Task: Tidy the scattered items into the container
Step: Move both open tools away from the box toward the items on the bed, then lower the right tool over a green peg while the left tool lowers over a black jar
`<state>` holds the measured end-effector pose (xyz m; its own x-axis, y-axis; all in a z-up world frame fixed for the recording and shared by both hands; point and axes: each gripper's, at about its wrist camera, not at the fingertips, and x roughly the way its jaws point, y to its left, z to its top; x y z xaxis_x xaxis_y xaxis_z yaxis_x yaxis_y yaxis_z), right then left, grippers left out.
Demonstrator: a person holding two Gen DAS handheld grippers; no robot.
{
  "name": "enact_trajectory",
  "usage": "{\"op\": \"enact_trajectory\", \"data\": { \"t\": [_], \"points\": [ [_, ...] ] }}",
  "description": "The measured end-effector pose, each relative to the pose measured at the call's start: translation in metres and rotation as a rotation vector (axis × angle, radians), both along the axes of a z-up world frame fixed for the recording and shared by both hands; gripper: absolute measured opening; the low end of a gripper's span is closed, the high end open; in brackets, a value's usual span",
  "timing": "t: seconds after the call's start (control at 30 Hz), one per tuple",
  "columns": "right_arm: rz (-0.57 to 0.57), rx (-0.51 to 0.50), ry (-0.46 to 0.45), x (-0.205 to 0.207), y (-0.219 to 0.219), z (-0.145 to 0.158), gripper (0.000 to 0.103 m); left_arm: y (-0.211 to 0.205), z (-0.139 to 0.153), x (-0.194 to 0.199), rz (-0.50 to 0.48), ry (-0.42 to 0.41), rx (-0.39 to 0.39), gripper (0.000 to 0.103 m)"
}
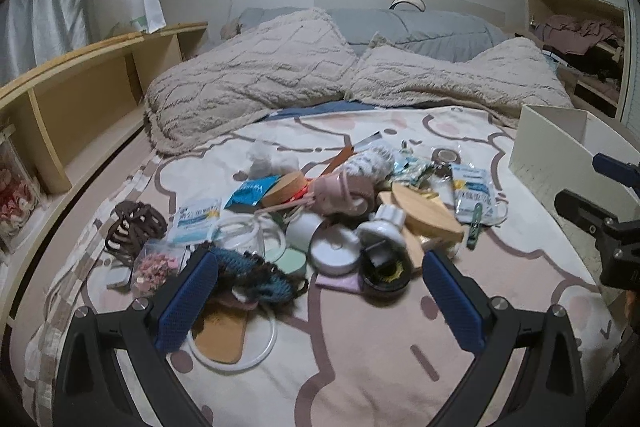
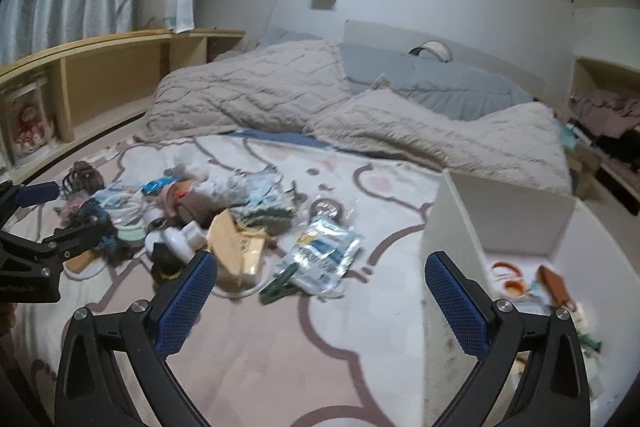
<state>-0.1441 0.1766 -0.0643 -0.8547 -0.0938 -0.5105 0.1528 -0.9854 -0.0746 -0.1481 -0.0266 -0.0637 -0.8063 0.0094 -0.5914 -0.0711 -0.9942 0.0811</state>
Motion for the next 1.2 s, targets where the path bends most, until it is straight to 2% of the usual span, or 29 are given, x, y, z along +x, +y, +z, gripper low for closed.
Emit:
{"op": "enact_trajectory", "data": {
  "t": [0.2, 0.43, 0.67, 0.87, 1.07, 1.2],
  "points": [
    [0.035, 0.008, -0.038, -0.005, -0.012, -0.015, 0.103, -0.011, -0.013, -0.001, 0.012, -0.048, 0.027, 0.103],
    [0.047, -0.053, -0.132, -0.015, -0.015, -0.037, 0.103, -0.020, -0.037, -0.008, 0.042, -0.126, 0.039, 0.103],
    [0.040, -0.043, -0.182, -0.021, -0.019, -0.054, 0.103, -0.024, -0.042, -0.009, 0.043, -0.144, 0.053, 0.103],
    [0.041, -0.027, -0.172, -0.021, -0.024, -0.061, 0.103, -0.028, -0.045, -0.011, 0.044, -0.159, 0.073, 0.103],
    [0.018, -0.062, -0.207, -0.031, -0.017, -0.066, 0.103, -0.027, -0.050, -0.013, 0.028, -0.181, 0.092, 0.103],
    [-0.040, -0.101, -0.258, -0.043, -0.003, -0.069, 0.103, -0.020, -0.054, -0.013, 0.007, -0.197, 0.093, 0.103]
  ]
}}
